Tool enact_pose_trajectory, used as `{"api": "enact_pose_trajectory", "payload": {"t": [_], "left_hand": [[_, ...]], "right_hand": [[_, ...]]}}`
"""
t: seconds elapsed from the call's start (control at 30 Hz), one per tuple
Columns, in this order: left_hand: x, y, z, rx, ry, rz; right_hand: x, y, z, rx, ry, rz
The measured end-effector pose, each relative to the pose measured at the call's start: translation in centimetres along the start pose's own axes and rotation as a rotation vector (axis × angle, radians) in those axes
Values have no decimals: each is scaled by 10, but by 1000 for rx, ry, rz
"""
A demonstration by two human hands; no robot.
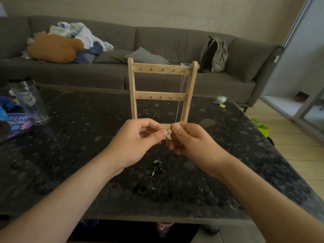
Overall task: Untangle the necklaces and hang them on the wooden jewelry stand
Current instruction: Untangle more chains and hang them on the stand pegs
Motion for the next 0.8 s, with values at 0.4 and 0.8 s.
{"api": "enact_pose_trajectory", "payload": {"t": [0.4, 0.8], "left_hand": [[-1, 4, 2, -66, 72, -10], [-1, -11, -3, 45, -10, 26]], "right_hand": [[-5, -4, -1, 5, -15, -48], [-6, 2, -4, -89, -59, -95]]}}
Point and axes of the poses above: each hand's wrist, its own z-axis towards the middle knuckle, its own x-axis out of the palm, y = z × x, the point moved 6 cm from there along z, towards the middle knuckle, and after that the axes turned 14 degrees about y, right-handed, at the moved point
